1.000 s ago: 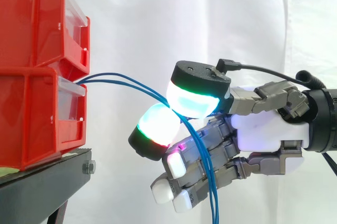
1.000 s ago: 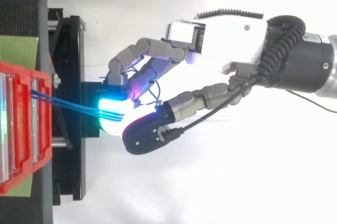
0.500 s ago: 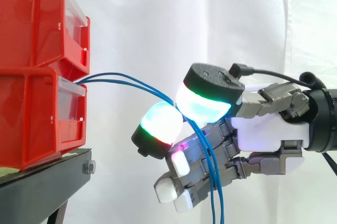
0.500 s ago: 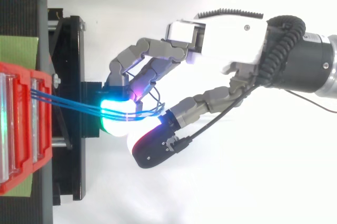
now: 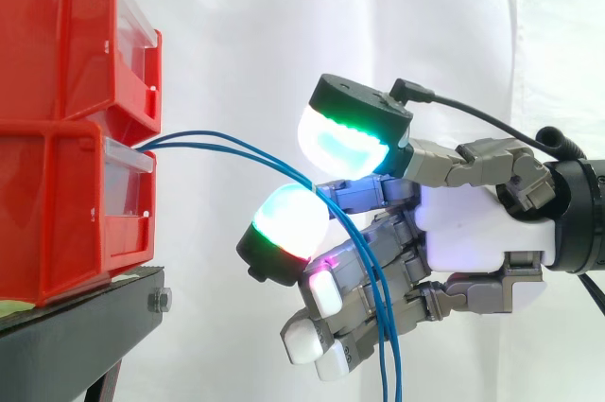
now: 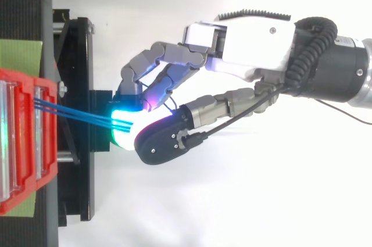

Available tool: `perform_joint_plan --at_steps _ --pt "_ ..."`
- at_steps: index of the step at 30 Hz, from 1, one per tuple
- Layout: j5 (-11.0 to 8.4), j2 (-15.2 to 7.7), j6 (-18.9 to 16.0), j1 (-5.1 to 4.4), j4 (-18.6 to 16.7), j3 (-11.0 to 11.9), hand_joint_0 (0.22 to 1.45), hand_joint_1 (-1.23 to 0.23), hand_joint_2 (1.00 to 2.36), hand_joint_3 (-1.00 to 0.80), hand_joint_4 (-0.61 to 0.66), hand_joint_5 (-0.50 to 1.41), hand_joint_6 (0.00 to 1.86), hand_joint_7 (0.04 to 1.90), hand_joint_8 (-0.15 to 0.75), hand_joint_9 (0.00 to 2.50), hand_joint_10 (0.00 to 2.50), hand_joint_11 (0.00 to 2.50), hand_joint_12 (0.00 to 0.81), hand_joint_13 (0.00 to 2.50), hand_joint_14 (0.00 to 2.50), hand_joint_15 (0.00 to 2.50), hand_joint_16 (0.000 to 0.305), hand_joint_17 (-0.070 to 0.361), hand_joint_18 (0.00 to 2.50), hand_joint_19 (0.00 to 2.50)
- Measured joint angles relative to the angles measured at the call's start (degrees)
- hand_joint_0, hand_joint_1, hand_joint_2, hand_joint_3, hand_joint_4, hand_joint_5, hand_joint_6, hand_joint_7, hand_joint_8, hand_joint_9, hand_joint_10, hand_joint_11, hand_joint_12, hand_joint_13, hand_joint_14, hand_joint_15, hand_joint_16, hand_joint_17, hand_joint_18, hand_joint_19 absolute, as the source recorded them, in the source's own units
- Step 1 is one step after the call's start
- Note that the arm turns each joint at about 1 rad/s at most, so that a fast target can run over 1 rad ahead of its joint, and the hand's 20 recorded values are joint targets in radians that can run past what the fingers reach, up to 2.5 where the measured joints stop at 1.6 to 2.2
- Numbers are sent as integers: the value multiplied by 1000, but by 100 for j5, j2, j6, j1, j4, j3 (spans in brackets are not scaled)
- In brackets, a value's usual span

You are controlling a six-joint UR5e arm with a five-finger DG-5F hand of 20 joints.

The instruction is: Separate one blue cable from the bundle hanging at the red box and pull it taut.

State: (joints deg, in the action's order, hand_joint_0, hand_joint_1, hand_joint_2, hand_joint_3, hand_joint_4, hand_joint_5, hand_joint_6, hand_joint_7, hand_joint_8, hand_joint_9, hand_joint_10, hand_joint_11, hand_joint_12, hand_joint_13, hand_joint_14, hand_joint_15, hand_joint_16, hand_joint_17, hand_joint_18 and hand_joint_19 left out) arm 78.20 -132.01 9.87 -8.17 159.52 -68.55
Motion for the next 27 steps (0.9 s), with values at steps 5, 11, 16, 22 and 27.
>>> perform_joint_plan --at_steps 5,11,16,22,27 --pt "0 -3 6 0 0 0 653 -707 1022 -230 79 -191 927 1062 312 895 23 760 312 784 17 463 37 84 631 526" --pt "-6 -2 14 1 0 0 715 -782 1021 -259 -10 -202 948 1050 299 876 21 748 309 781 18 454 37 84 636 514" --pt "-6 -2 14 0 0 0 777 -823 1004 -463 -30 -202 952 996 284 874 23 757 306 772 17 451 37 83 632 497" --pt "1 -1 15 7 2 0 781 -845 1000 -500 -21 -200 939 991 274 875 23 761 301 766 17 442 36 82 637 468" --pt "2 -4 22 15 5 0 762 -859 1000 -500 -11 -197 929 994 268 876 23 774 299 764 17 444 36 81 635 461"
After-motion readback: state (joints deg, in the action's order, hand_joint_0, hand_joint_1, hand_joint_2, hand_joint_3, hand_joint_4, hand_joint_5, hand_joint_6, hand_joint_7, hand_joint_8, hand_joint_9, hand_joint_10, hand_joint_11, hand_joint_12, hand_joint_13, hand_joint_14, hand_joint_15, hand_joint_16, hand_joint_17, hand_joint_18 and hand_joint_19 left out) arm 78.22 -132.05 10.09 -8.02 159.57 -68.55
